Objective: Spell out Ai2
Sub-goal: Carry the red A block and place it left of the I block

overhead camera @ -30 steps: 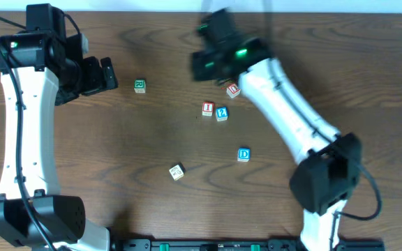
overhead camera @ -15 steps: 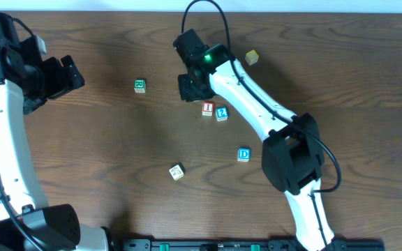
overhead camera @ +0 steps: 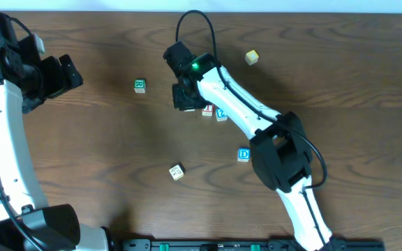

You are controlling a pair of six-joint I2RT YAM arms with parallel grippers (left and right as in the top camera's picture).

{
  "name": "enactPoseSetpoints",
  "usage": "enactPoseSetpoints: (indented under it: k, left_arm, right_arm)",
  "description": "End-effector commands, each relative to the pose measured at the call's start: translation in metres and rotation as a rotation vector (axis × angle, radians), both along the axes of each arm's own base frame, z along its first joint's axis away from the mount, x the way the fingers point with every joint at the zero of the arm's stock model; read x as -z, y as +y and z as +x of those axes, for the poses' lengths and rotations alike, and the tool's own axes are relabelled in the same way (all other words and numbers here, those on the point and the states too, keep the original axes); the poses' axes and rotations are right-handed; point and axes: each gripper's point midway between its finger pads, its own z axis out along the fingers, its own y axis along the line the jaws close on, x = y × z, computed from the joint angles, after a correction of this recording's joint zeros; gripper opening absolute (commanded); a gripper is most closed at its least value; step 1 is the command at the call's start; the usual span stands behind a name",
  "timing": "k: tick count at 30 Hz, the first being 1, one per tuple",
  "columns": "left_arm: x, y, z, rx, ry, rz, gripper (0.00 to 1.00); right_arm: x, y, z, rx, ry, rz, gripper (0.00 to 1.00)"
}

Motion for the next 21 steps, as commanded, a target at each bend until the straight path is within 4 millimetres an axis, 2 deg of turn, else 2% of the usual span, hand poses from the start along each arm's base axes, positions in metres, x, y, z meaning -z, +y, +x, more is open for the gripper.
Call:
enactPoseSetpoints:
  k: [1,8,21]
  left_arm:
    - [-0.004,0.0,-0.001,-0.003,-0.011,-0.004,0.95]
    - [-0.004,0.0,-0.001,-0.003,-0.012,-0.004,0.95]
    - [-0.004,0.0,-0.001,-0.003,-0.012,-0.004,0.95]
  right_arm:
    - [0.001,-0.005,0.01,0.044,-0.043,-0.035,0.01]
    - [0.002,-0.006,0.015,0.058,-0.067,-0.046,0.01]
    - [0.029,-0.01,0.006,0.066,0.005,-0.073,0.01]
